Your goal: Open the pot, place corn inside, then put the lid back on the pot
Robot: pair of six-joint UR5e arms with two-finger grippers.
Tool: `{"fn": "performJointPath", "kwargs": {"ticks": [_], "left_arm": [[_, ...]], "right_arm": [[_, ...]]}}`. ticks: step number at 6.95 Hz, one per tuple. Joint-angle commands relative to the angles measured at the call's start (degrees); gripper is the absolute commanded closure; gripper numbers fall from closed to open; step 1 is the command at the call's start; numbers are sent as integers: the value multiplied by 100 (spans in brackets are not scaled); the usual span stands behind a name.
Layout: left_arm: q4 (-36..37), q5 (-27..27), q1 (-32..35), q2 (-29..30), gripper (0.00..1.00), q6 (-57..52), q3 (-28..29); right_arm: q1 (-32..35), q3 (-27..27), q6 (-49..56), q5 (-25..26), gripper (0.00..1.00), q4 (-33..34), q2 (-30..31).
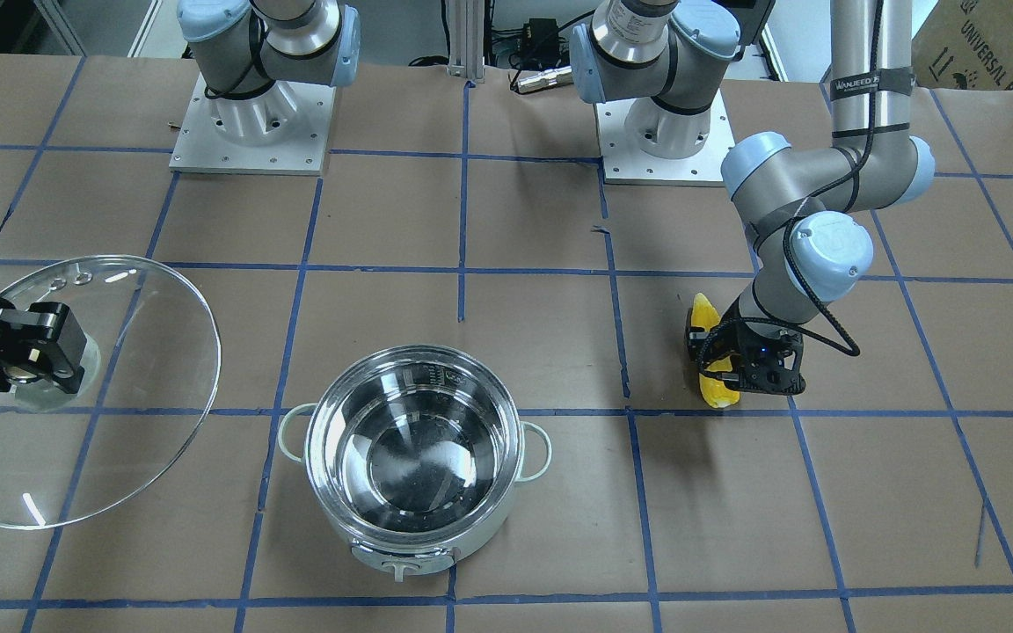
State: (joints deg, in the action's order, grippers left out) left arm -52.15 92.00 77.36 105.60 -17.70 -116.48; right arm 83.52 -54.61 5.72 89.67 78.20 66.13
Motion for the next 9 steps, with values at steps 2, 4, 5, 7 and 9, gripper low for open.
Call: {"fn": "performJointPath", "kwargs": {"ticks": [2,4,5,7,9], "left_arm": [[-1737,-155,575,4,74,423,1690],[-2632,-620,1286,397,73,1336,3178],[-2677,-909,1612,591,73,1888,3750],[-2800,-947,2473,1074,73,2648,4797],[-2722,-868,2880,1610,73,2658,5039]], "right_arm": [[6,3,0,7,91,11,-38],[6,3,0,7,91,3,-47],[6,3,0,7,91,3,-47],[15,3,0,15,91,3,-47],[15,-5,9,15,91,3,-47]]}}
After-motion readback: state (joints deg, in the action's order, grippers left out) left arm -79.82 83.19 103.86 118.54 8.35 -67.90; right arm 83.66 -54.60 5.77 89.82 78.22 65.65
